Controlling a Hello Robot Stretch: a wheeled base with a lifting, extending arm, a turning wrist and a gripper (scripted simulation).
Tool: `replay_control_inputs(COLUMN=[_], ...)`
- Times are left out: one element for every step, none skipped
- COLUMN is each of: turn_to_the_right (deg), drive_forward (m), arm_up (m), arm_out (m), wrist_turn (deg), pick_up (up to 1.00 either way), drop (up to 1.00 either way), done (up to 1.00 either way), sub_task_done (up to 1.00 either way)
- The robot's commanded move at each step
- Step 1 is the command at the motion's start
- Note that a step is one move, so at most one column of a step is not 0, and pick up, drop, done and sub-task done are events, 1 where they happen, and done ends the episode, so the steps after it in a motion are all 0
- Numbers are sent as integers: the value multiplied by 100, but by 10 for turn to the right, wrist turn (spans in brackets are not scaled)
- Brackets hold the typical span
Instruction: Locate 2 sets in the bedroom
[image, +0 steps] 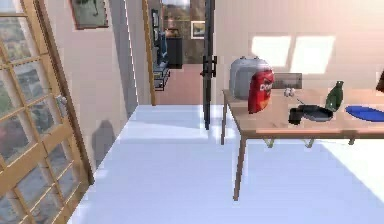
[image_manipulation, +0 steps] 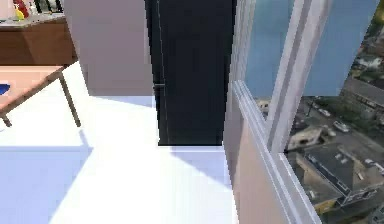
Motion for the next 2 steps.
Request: replay_control_inputs(turn_to_the_right=[-30, 0], drive_forward=[0, 100], arm_up=[0, 0], arm_out=[0, 0], wrist_turn=[0, 0], pick_up=[0, 0], drop=[0, 0], done=[0, 0], sub_task_done=[0, 0])
